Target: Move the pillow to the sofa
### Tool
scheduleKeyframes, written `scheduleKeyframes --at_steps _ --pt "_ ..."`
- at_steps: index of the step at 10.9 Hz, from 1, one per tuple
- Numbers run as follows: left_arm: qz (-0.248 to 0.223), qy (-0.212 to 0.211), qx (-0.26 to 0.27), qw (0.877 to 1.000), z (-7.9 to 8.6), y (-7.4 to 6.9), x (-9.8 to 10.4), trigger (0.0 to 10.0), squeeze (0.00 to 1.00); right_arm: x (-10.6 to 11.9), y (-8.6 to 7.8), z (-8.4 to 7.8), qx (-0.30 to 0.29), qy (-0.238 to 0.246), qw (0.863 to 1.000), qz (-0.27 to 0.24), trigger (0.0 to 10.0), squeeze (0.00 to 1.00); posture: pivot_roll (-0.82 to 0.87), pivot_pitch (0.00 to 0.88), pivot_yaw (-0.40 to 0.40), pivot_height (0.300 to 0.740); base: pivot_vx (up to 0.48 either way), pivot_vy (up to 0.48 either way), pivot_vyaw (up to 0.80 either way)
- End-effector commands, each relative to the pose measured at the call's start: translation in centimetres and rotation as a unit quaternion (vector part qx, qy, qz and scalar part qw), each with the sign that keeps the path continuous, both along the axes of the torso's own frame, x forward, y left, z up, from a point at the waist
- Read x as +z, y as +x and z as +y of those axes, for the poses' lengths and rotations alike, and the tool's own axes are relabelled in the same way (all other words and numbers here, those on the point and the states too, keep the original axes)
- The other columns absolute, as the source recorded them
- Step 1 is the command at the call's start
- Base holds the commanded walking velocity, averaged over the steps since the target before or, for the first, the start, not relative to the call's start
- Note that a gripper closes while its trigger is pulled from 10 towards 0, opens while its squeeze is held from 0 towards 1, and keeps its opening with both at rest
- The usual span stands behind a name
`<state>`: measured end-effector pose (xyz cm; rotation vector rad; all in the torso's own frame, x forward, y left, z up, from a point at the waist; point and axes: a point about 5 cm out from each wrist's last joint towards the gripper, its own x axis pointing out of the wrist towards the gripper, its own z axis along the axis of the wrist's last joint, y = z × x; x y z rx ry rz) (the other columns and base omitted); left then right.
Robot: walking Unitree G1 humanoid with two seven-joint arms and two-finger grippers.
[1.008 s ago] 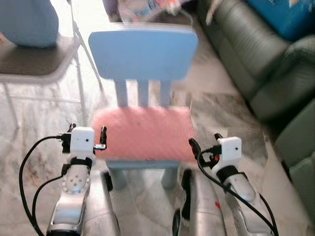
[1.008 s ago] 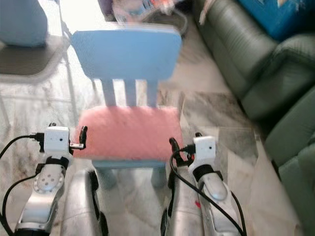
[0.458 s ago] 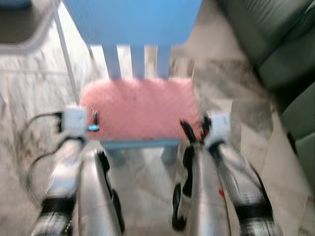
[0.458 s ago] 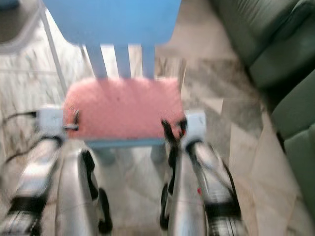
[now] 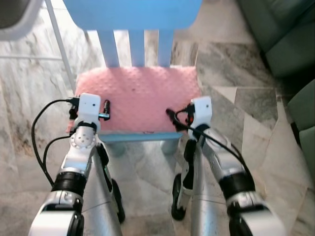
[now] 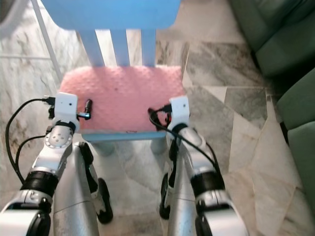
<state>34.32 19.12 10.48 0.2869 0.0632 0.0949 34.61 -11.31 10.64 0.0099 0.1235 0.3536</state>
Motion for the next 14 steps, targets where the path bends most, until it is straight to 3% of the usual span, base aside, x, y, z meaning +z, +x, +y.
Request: scheduleKeyframes --at_steps 1,2,3,4,6,7,8,14 --pt "0.026 -0.010 0.004 1.000 0.5 -0.5 -1.6 10.0 0.00 -0.5 0.2 -0.5 -0.018 -0.014 1.000 -0.002 10.0 1.00 0.04 0.453 -0.057 0.477 0.000 0.000 0.00" --pt "0.043 -0.007 0.001 0.999 0.1 -0.4 -2.2 10.0 0.00 0.0 0.7 -0.5 -0.025 -0.020 0.999 -0.010 10.0 0.38 0.03 0.459 -0.060 0.477 0.000 0.000 0.00" --pt "0.052 -0.007 0.001 0.999 0.0 -0.3 -2.5 10.0 0.00 0.0 0.9 -0.5 -0.027 -0.026 0.999 -0.012 10.0 0.00 0.03 0.462 -0.061 0.477 0.000 0.000 0.00" --pt "0.098 -0.025 -0.016 0.995 -1.1 -0.1 -3.7 10.0 0.00 -0.6 1.2 -0.3 -0.041 -0.018 0.999 0.007 10.0 0.00 0.02 0.467 -0.067 0.477 0.000 0.000 0.00" --pt "0.137 -0.036 -0.037 0.989 -1.9 -0.4 -5.1 10.0 0.00 -1.7 0.9 0.7 -0.028 -0.023 0.999 0.029 10.0 0.00 0.02 0.466 -0.068 0.477 0.000 0.000 0.00" --pt "0.184 -0.038 -0.028 0.982 -1.9 -0.8 -6.2 7.0 0.00 -2.4 0.7 1.0 -0.024 -0.017 0.998 0.047 3.9 0.00 0.02 0.465 -0.068 0.477 0.000 0.000 0.00" --pt "0.216 -0.034 -0.043 0.975 -2.2 -1.2 -7.0 0.0 0.00 -2.8 0.6 1.2 -0.026 -0.005 0.998 0.059 0.0 0.00 0.02 0.464 -0.068 0.477 0.000 0.000 0.00" --pt "0.243 -0.057 -0.050 0.967 -2.3 -1.7 -8.0 0.0 0.00 -3.4 0.7 0.8 -0.045 0.014 0.995 0.086 0.0 0.00 0.02 0.450 -0.069 0.477 0.000 0.000 0.00"
